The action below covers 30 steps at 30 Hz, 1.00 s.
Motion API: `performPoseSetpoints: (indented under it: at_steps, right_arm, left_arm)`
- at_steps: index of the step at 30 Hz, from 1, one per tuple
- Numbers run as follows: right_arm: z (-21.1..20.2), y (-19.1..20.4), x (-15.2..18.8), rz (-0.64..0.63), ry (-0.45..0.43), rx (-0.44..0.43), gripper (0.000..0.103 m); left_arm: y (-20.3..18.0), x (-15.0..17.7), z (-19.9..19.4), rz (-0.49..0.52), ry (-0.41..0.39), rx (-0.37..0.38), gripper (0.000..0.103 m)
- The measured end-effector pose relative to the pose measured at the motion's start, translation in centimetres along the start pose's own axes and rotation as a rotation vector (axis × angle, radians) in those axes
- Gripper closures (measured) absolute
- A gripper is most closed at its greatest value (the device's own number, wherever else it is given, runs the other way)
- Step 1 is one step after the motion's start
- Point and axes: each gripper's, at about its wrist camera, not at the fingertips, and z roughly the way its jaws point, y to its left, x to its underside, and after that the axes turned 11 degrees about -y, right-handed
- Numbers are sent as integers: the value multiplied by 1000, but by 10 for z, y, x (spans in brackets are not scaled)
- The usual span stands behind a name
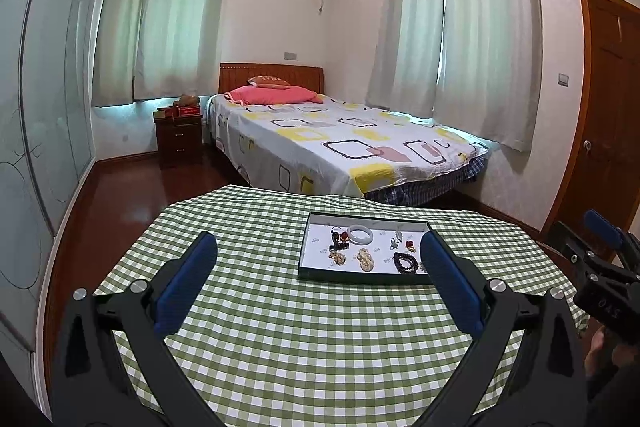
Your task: Organize jewelry
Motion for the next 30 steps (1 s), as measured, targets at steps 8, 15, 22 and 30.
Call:
performPoseSetpoints:
  at_steps: [8, 15, 22, 30]
  right_arm:
    - [-2, 1, 0, -2, -1, 2, 17]
    - [-1, 1, 2, -1, 9, -2, 17]
    - [-3, 1, 2, -1, 10, -3, 17]
    - [-3, 1, 1, 0, 14, -2, 17]
  left_arm:
    - [4, 1, -1, -13, -1, -7, 4]
    - [5, 3, 0, -17, 5, -9, 4]
    - [7, 4, 0, -23, 7, -11, 4]
    - [9, 4, 1, -31, 10, -22, 4]
